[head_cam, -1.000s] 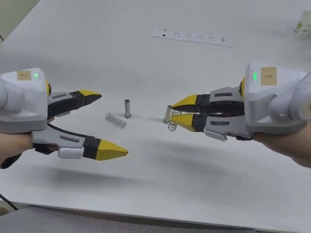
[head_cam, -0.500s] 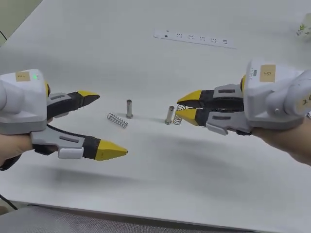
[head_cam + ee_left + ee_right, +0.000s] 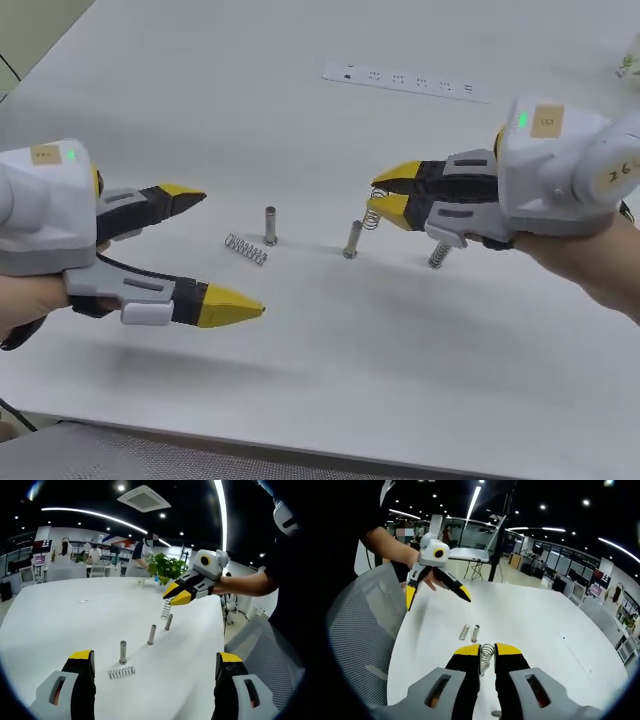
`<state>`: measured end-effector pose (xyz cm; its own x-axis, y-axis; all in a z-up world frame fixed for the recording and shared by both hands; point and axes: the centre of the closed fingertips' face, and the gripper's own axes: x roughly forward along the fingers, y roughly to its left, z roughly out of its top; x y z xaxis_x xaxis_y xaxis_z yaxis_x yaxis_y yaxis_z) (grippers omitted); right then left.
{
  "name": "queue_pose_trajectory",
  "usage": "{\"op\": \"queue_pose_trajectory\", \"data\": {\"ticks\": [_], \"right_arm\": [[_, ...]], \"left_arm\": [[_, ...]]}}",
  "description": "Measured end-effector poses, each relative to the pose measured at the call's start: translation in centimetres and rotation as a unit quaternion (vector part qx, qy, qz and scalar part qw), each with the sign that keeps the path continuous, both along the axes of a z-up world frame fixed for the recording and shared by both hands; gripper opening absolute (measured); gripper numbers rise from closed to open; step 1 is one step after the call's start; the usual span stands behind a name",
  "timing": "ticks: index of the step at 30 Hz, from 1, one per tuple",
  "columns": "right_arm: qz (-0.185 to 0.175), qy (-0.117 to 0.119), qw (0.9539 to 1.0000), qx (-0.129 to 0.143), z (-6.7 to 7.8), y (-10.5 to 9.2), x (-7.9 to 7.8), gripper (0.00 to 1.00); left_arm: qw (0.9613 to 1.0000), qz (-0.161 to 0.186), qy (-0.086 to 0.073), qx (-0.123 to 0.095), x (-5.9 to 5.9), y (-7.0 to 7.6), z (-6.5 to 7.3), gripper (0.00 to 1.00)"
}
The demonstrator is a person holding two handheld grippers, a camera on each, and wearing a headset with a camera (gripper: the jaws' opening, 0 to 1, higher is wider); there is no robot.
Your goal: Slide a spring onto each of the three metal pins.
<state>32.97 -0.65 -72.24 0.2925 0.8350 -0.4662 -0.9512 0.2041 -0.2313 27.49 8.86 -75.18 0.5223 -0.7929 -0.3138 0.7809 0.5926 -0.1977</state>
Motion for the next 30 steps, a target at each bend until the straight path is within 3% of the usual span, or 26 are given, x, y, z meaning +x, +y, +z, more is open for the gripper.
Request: {"op": "queue_pose_trajectory", "data": {"ticks": [13, 30], "right_arm": [[-0.025, 0.014, 0.9996, 0.005, -0.7, -0.3, 1.3, 0.07], [-0.027, 0.023, 0.9994, -0.003, -1.8, 0.4, 1.4, 0.07]], "left_arm": [[1.0, 0.006, 0.003, 0.003, -0.1, 0.5, -0.2, 0.98], [0.9998, 0.016, 0.009, 0.007, 0.0, 1.4, -0.7, 0.98]]}}
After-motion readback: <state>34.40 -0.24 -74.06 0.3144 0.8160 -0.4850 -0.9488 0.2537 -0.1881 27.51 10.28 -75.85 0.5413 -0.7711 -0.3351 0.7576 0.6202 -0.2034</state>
